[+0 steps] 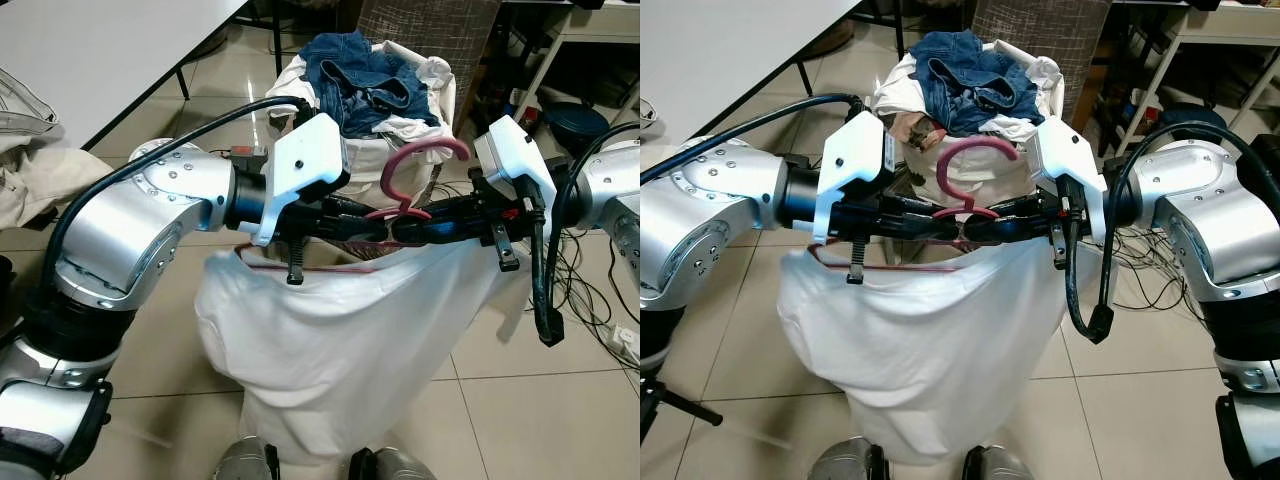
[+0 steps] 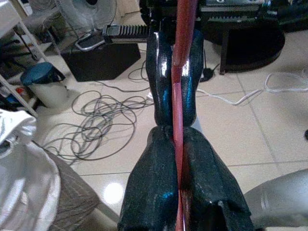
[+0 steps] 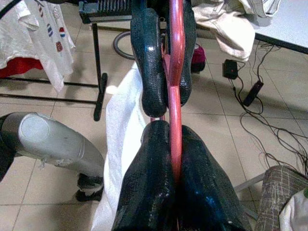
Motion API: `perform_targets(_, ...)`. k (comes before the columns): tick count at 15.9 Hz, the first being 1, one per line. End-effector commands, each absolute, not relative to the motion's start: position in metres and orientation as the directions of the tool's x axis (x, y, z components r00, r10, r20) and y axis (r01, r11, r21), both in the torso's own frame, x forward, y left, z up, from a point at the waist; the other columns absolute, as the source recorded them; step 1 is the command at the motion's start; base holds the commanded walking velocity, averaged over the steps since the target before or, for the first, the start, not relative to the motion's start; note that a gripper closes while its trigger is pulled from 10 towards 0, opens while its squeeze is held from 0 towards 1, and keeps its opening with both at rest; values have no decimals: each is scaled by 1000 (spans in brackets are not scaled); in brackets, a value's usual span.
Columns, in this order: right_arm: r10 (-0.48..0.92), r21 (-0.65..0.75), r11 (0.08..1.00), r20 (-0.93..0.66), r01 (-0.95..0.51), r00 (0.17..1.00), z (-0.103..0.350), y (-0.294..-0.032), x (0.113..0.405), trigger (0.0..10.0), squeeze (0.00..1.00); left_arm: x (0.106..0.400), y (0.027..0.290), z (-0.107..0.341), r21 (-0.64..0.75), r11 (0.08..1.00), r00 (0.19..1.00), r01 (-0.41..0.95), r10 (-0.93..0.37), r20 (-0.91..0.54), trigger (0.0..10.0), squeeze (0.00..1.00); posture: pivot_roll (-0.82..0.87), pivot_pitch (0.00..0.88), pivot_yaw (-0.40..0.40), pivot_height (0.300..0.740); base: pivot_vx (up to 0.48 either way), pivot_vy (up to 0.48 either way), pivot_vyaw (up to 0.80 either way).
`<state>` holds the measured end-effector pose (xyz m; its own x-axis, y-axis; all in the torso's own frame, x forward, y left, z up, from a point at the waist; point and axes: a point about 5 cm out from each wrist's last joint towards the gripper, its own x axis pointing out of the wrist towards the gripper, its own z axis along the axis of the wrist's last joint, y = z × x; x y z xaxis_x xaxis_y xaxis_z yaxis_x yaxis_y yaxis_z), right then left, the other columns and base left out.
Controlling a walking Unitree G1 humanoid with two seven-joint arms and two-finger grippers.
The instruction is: Hang hanger
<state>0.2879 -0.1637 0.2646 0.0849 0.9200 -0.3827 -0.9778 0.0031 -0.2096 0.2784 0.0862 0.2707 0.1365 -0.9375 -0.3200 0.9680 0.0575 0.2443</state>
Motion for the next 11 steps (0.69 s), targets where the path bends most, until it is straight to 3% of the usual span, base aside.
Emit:
perform_targets(1, 912, -231, -1, -399, -973, 94, 268, -165, 287, 0, 0, 277, 85, 288, 275, 52, 128, 960, -956, -263, 10000, 1000, -78, 43, -34, 740, 0, 0, 0)
perform_targets(7, 902, -239, 40, -409, -970, 137, 260, -170, 286, 0, 0, 287, 104, 318, 265, 152, 188, 952, -975, -116, 10000, 1000, -71, 48, -28, 740, 0, 0, 0)
perform_targets(8, 901, -257, 61, -402, -964, 164, 260, -171, 288, 0, 0, 290, 109, 320, 282, 181, 221, 942, -968, -117, 10000, 1000, -70, 48, -27, 740, 0, 0, 0)
perform_targets(9, 897, -331, 152, -350, -931, 271, 265, -175, 296, 0, 0, 301, 123, 320, 351, 308, 374, 884, -917, -136, 10000, 1000, -67, 54, -20, 740, 0, 0, 0)
perform_targets(10, 893, -359, 191, -322, -914, 313, 268, -177, 298, 0, 0, 306, 130, 318, 367, 391, 466, 844, -874, -139, 10000, 0, -67, 54, -20, 740, 0, 0, 0)
perform_targets(11, 892, -381, 247, -271, -891, 363, 272, -178, 300, 0, 0, 315, 141, 314, 399, 532, 622, 747, -770, -139, 10000, 0, -66, 59, -18, 740, 0, 0, 0)
